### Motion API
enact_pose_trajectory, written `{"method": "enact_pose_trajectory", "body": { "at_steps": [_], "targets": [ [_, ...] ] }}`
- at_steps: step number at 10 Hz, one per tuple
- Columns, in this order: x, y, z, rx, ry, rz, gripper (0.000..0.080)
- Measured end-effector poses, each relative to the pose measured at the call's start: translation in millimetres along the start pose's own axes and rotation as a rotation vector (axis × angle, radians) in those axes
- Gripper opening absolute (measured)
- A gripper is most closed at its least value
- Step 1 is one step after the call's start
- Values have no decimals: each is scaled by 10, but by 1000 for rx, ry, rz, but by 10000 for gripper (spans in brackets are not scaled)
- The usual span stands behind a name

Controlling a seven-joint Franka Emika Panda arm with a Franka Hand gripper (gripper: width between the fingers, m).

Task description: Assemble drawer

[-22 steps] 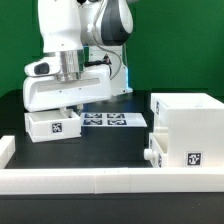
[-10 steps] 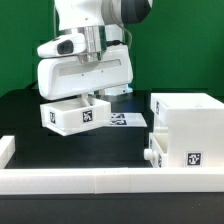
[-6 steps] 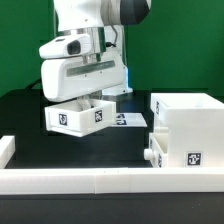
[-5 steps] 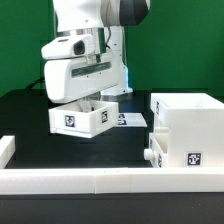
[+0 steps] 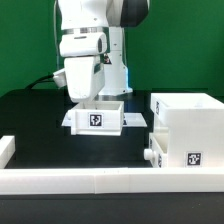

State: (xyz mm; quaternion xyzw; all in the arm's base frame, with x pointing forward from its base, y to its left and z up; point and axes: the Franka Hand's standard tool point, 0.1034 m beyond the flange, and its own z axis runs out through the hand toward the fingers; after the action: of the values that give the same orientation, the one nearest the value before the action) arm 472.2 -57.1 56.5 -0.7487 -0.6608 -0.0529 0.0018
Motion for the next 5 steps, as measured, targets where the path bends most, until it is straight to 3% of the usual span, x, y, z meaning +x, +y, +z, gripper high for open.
{"method": "enact_pose_trajectory", "body": {
  "at_steps": [2, 5],
  "targets": [
    [13, 17, -3, 0, -1, -12, 44],
    [124, 224, 0, -9, -1, -61, 44]
  ]
}}
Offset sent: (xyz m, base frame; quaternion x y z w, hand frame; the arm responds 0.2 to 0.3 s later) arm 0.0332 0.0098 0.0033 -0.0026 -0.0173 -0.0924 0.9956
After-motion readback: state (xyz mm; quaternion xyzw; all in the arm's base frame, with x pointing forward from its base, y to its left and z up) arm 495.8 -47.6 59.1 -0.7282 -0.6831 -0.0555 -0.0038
